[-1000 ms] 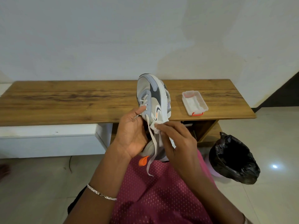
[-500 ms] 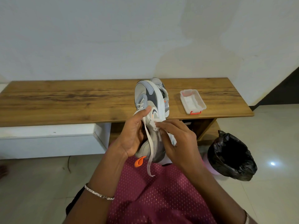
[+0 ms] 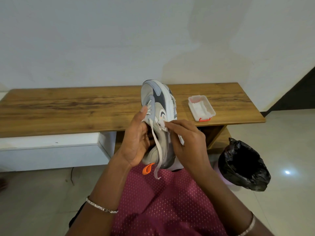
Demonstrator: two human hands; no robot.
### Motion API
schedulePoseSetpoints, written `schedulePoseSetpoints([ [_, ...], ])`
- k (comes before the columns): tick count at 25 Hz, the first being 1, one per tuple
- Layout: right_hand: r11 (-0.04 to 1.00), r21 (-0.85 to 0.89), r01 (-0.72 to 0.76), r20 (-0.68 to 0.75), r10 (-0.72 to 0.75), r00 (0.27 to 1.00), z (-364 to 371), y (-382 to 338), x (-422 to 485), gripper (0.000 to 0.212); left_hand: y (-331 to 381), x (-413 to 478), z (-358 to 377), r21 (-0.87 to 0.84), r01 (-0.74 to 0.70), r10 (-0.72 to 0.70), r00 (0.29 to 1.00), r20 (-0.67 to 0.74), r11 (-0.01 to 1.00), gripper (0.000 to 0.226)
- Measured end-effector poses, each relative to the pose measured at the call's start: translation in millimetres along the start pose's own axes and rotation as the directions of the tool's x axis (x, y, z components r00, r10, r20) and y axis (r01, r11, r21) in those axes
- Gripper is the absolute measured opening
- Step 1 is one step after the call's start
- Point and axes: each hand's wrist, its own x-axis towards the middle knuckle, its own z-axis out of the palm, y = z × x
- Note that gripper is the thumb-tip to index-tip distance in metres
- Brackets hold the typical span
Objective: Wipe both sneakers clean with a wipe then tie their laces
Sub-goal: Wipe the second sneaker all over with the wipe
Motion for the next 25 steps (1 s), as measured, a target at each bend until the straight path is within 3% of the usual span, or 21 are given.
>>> schedulePoseSetpoints([
  [5,0.998,0.062,-0.021,-0.019,0.022,1.0,-4,3,1,0.027,-4,2,0,0.112,-0.011,0.0,0.995,0.102,0.994,0.079],
  [9,1.0,-0.01,-0.018,-0.083,0.017,0.996,-13,-9,-17,0.025,3,-1,12,0.142,-0.087,0.076,0.993,0.087,0.986,0.08],
  [12,0.998,-0.059,0.026,-0.076,-0.03,0.997,-15,-11,-33,0.023,2,0,13,0.128,-0.098,0.087,0.992,0.087,0.987,0.052],
  [15,0.993,-0.116,0.017,-0.056,-0.024,0.998,-12,-2,-30,0.024,1,2,10,0.173,-0.051,0.035,0.995,0.095,0.984,0.057],
  [19,0.995,-0.074,-0.064,-0.116,0.055,0.992,-12,12,8,0.022,-2,-3,19,0.272,-0.035,0.008,0.995,0.099,0.962,0.017],
  [25,1.0,-0.029,-0.012,-0.12,0.008,0.993,-14,9,-1,0.021,-3,-4,20,0.104,-0.089,0.087,0.996,0.022,0.991,0.069],
])
